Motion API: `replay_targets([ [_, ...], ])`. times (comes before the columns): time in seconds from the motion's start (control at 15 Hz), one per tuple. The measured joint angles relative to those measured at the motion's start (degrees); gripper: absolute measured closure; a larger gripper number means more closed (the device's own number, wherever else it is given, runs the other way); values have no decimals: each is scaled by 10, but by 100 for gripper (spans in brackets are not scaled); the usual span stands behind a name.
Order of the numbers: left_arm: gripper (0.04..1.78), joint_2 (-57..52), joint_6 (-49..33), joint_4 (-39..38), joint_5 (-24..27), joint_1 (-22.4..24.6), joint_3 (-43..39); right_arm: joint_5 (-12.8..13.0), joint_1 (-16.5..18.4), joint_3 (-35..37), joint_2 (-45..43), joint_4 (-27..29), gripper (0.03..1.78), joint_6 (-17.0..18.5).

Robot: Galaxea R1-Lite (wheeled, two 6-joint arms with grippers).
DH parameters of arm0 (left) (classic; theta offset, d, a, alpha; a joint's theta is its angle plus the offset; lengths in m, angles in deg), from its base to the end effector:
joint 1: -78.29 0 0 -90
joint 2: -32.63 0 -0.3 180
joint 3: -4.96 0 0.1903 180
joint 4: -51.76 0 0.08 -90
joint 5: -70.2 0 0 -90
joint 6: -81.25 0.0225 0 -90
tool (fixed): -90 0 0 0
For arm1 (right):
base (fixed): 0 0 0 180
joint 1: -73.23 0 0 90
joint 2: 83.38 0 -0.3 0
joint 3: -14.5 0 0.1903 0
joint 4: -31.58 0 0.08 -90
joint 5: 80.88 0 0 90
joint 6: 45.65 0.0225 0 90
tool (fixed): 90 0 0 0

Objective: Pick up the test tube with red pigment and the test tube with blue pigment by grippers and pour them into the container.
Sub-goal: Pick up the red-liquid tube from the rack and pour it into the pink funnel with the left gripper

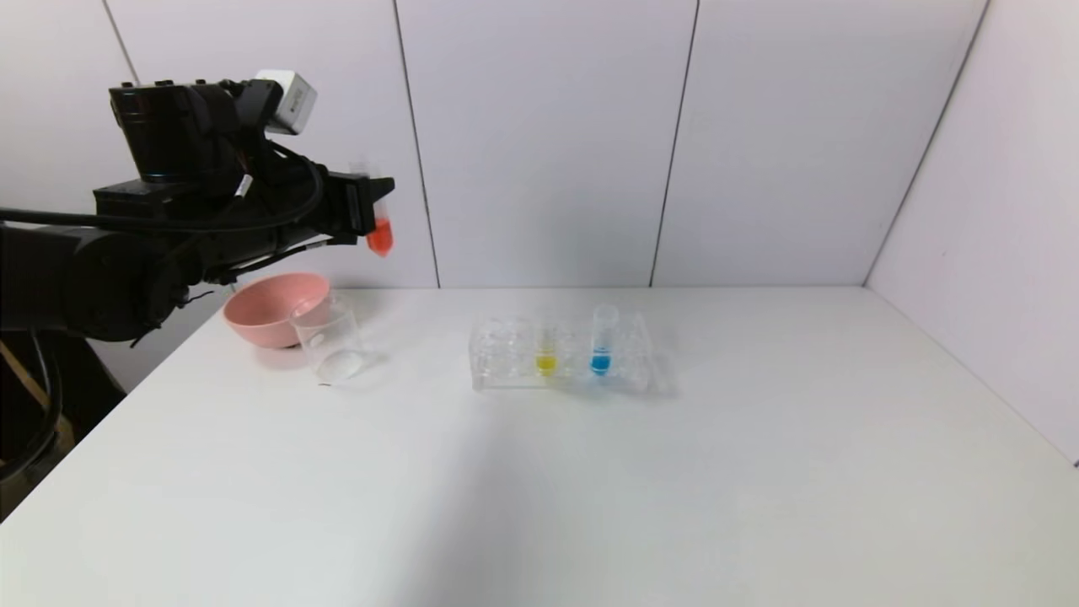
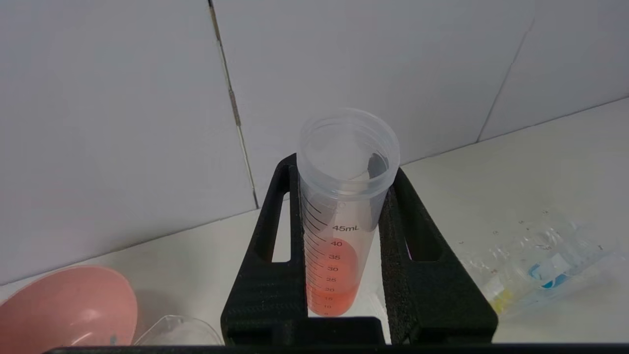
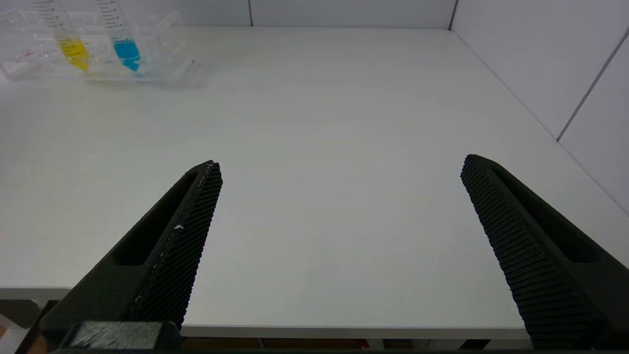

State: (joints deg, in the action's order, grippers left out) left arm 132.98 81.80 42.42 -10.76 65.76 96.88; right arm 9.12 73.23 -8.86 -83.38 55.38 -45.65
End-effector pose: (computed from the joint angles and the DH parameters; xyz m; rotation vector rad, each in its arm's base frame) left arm 0.3354 -0.0782 0.2688 0.0090 -0.0178 -0.3764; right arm -0.0228 0.0000 0.0747 0.0000 0.0077 0.0000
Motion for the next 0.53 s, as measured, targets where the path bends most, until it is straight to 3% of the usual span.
replay_targets([
  [0.53, 138, -10, -7, 0, 9, 75, -10, 0, 0, 0, 0, 0, 4, 0],
])
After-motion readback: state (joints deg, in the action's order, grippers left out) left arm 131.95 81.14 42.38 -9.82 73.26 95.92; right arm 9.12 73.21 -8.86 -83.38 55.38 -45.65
